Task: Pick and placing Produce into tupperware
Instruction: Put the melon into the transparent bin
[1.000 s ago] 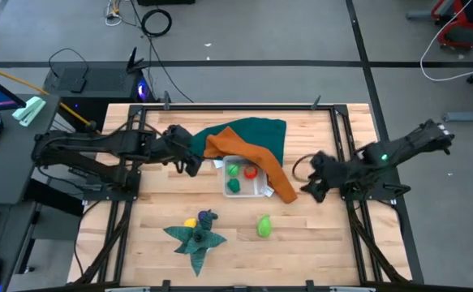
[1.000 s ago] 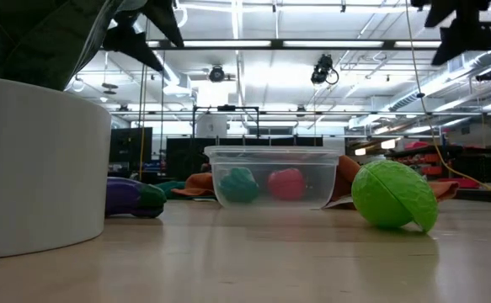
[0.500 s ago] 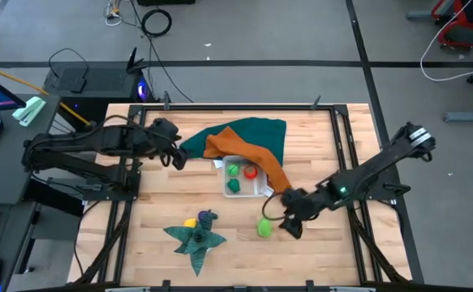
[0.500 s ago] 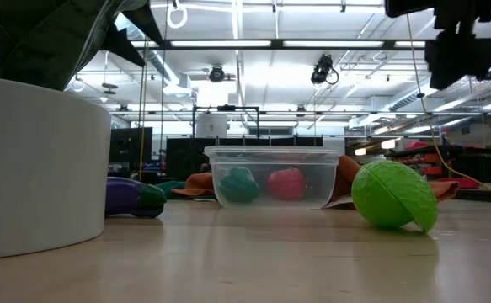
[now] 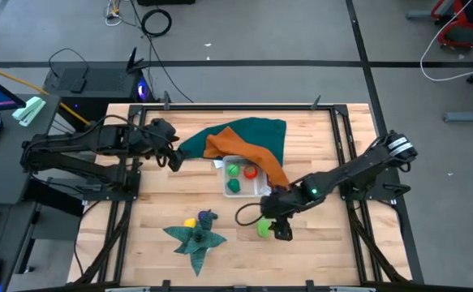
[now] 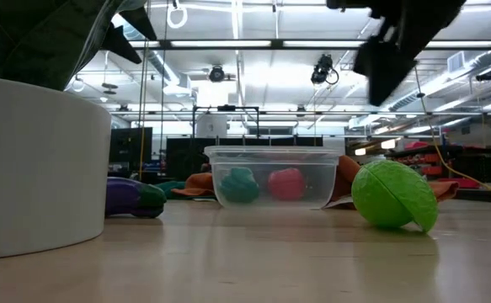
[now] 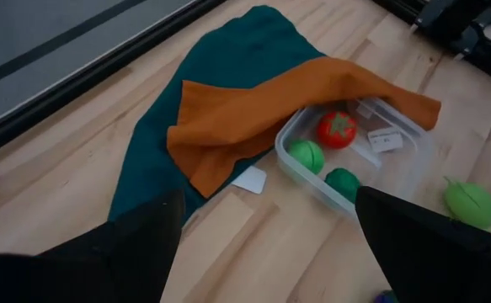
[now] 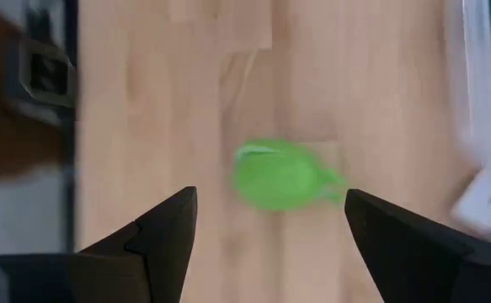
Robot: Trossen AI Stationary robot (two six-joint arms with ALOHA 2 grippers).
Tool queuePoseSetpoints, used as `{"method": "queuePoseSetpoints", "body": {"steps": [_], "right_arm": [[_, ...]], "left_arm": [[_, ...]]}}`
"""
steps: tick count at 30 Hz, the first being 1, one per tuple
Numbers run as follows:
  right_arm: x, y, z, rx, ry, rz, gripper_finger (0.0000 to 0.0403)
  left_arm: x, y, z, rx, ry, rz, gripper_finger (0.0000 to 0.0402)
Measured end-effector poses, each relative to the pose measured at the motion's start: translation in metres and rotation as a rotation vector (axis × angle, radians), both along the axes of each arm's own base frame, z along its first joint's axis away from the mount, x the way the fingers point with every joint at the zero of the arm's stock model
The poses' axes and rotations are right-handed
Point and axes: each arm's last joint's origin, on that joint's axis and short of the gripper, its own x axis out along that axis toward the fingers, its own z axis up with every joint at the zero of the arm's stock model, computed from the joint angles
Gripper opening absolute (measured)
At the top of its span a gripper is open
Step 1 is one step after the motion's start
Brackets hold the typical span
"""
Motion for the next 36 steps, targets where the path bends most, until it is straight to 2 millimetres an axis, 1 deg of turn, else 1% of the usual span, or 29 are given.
{"method": "queuePoseSetpoints", "body": {"steps": [3,7,12,15,22,26,32,36], "right_arm": [[0.011,0.001,0.002,-0.096,-0.009,0.143,0.0266],[0.021,0.005,-0.006,-0.201,-0.001,0.325,0.0266],[0.023,0.014,-0.021,-0.32,-0.002,0.598,0.0266],[0.024,0.02,-0.029,-0.361,-0.011,0.717,0.0266],[0.034,0.025,-0.046,-0.415,-0.024,0.799,0.0266],[0.036,0.026,-0.052,-0.427,-0.023,0.833,0.0267],[0.038,0.027,-0.058,-0.404,-0.026,0.852,0.0281],[0.043,0.029,-0.07,-0.407,-0.019,0.862,0.029]], "left_arm": [[0.0,0.0,0.0,0.004,0.003,0.003,0.0355],[0.0,0.0,0.0,0.001,0.003,0.007,0.0355],[0.0,0.0,0.0,-0.004,0.0,0.012,0.0355],[0.0,0.0,0.0,-0.004,0.0,0.013,0.0355],[0.0,0.0,0.0,-0.017,-0.009,0.032,0.0355],[0.0,0.0,0.0,-0.018,-0.011,0.037,0.0355],[0.0,0.0,0.0,-0.018,-0.012,0.037,0.0355],[0.001,0.0,0.0,-0.018,-0.017,0.037,0.0355]]}}
